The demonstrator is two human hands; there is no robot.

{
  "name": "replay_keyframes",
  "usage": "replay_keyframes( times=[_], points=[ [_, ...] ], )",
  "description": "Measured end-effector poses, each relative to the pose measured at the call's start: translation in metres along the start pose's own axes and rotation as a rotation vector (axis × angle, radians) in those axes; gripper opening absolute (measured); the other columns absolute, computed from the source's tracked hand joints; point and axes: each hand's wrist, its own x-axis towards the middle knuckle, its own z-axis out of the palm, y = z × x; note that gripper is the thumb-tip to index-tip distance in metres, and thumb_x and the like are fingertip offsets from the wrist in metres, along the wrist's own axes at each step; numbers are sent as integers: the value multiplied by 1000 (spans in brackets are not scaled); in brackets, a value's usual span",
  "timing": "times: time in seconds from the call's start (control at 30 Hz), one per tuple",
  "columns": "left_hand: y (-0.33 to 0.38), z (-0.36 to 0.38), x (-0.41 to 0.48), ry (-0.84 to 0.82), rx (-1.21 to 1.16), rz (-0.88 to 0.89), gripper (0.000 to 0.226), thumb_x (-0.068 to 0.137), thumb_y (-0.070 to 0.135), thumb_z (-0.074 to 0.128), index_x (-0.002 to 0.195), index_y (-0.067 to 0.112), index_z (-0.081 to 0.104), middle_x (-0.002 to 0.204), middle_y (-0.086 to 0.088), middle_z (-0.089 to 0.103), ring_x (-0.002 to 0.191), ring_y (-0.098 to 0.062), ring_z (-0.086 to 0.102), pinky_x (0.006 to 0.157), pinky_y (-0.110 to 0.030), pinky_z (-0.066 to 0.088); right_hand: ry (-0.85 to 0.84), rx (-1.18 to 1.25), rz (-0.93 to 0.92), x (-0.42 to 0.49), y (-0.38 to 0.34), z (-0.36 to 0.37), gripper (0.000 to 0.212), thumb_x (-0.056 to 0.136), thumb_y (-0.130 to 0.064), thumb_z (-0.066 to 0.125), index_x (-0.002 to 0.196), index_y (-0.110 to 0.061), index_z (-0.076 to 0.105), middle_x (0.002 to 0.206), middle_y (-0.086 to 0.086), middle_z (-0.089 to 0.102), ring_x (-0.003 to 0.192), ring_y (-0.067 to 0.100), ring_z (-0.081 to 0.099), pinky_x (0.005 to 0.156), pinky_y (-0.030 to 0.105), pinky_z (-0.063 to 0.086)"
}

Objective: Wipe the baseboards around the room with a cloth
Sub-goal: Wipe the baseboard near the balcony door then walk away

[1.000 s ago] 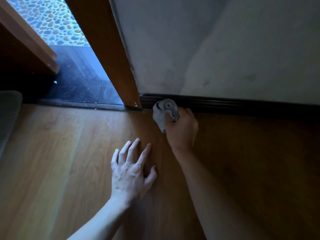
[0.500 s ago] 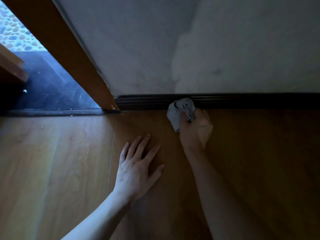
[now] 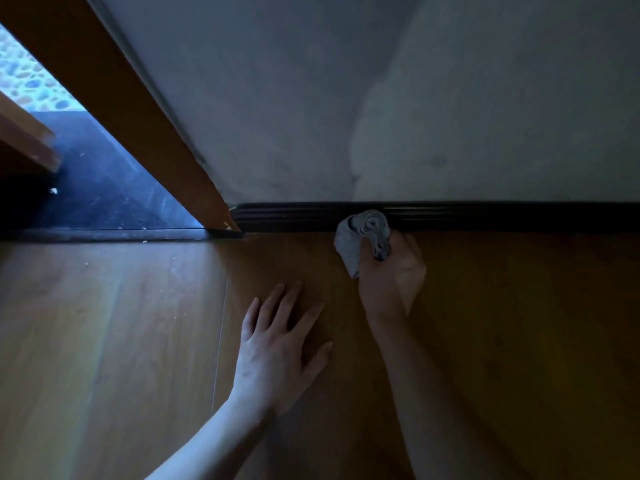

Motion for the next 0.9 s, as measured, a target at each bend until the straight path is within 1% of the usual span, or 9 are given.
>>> replay_keyframes(
  times=[0.13,0.23,0.33,0.43,0.5,0.63,0.73,0.8,0.9],
  points=[
    [8,-4,7,-13,36,27,62,91,65,39,146,38,50,159,-3,38,149,-29,28,121,-55,20,-86,10,-86,-4,-13,10,20,84,-19,71,88,0,70,89,14,64,79,28,62,66,38,52],
    [16,-1,14,-1,78,91,62,91,65,41,146,37,49,156,-3,41,146,-29,35,118,-55,29,-40,9,-63,0,-2,8,18,85,-18,71,84,0,69,88,15,64,78,29,61,66,39,51],
    [17,-6,19,-5,75,96,63,93,67,35,150,42,40,161,3,32,149,-24,25,121,-52,22,64,12,29,9,15,-9,19,87,-14,71,73,-3,64,80,14,61,71,27,59,57,30,44],
    [16,-8,19,-22,59,104,63,95,68,30,152,43,36,162,4,29,151,-23,22,123,-51,16,128,-27,122,17,27,-20,18,87,-15,71,75,-4,64,81,13,61,71,22,57,60,23,37],
    [17,-8,18,-20,66,99,63,95,69,27,153,44,34,163,5,27,151,-22,20,123,-50,15,129,-29,120,17,24,-20,16,87,-15,71,78,-3,65,82,13,61,70,18,54,60,18,33],
    [18,-7,17,-23,60,74,62,93,67,32,148,41,46,158,2,38,147,-25,31,120,-52,24,-2,25,-12,11,14,-15,12,87,-12,72,81,-2,69,84,13,63,74,19,58,62,28,47],
    [23,-7,17,-18,47,67,62,93,66,32,148,40,45,158,1,38,147,-26,31,120,-52,23,44,25,35,16,18,-17,10,87,-12,72,86,-2,70,87,12,65,76,16,58,65,24,46],
    [25,-7,18,-16,43,62,62,93,66,32,149,41,43,160,2,35,149,-25,27,122,-51,20,84,28,62,15,18,-17,10,86,-11,72,86,-2,70,87,13,64,76,14,55,65,27,48],
    [26,-6,19,-12,26,46,62,93,65,32,148,39,46,159,0,36,150,-26,26,121,-52,21,20,31,17,11,10,-12,14,87,-14,71,87,0,71,88,15,64,78,21,59,65,26,46]
  ],
)
